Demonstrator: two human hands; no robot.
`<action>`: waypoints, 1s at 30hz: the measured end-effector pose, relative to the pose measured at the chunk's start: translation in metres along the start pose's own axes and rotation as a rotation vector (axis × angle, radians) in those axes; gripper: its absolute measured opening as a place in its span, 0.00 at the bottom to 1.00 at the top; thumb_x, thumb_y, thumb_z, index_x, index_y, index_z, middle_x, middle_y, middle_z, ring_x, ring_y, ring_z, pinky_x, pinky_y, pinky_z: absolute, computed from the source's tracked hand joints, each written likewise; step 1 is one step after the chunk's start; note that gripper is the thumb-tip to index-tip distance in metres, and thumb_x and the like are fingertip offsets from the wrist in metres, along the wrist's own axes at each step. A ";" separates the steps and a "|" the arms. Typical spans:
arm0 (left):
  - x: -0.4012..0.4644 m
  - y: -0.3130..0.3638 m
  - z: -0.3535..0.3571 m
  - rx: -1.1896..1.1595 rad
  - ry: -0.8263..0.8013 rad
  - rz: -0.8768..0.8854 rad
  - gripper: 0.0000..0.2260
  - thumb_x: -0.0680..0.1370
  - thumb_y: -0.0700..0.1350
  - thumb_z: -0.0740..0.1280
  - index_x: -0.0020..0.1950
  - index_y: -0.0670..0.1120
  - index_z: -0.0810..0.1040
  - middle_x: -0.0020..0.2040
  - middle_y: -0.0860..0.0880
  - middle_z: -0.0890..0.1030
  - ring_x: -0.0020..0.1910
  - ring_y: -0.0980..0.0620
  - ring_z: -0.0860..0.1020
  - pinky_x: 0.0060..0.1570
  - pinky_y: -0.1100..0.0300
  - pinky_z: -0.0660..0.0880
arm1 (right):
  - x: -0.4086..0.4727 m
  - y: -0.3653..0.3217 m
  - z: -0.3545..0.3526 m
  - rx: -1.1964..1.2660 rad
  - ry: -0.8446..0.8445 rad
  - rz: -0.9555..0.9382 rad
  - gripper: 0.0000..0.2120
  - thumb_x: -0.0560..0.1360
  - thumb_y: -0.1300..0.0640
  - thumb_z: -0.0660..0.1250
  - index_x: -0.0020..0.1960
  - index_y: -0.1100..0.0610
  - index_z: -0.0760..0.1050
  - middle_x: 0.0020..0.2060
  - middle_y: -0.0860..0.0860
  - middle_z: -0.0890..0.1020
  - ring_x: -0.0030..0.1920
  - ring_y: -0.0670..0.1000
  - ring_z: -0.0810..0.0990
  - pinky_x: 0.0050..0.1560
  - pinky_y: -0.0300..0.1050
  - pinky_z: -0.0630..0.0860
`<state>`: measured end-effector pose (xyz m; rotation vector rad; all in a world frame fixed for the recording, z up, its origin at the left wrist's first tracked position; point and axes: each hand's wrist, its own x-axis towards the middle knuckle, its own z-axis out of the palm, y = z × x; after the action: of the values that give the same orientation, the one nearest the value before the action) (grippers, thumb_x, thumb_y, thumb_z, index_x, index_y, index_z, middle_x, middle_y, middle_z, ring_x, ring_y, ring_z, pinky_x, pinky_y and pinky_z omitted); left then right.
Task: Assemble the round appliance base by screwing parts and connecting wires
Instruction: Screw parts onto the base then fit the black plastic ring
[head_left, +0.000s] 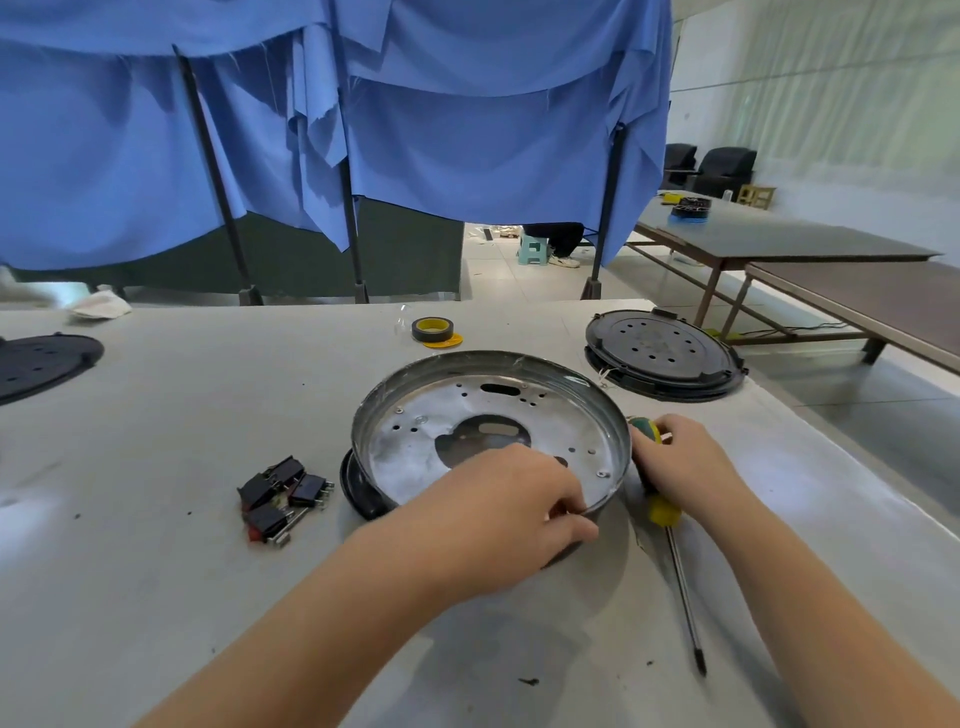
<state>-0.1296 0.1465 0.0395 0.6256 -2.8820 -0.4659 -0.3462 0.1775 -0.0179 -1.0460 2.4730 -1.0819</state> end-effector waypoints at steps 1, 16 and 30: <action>-0.001 -0.003 -0.003 -0.055 0.001 -0.012 0.13 0.79 0.56 0.63 0.53 0.50 0.83 0.47 0.53 0.82 0.45 0.57 0.77 0.47 0.56 0.77 | -0.001 0.001 0.001 -0.044 -0.002 -0.004 0.14 0.74 0.44 0.64 0.44 0.55 0.73 0.37 0.53 0.78 0.39 0.53 0.76 0.35 0.45 0.69; -0.054 -0.095 -0.055 -0.195 0.287 -0.406 0.06 0.76 0.50 0.69 0.41 0.54 0.83 0.35 0.61 0.82 0.36 0.60 0.80 0.39 0.65 0.74 | -0.005 0.002 0.001 -0.294 0.035 -0.018 0.21 0.76 0.44 0.62 0.63 0.54 0.72 0.55 0.55 0.79 0.52 0.56 0.77 0.48 0.48 0.74; -0.092 -0.127 -0.016 0.147 0.119 -0.726 0.03 0.74 0.50 0.69 0.44 0.52 0.80 0.44 0.55 0.78 0.46 0.53 0.78 0.48 0.57 0.76 | -0.086 -0.056 0.020 0.012 -0.069 -0.921 0.15 0.78 0.47 0.58 0.45 0.54 0.79 0.42 0.43 0.77 0.46 0.43 0.75 0.47 0.38 0.71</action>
<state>0.0052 0.0717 0.0043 1.6677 -2.5089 -0.2762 -0.2462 0.2005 0.0038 -2.2634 1.8938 -1.2113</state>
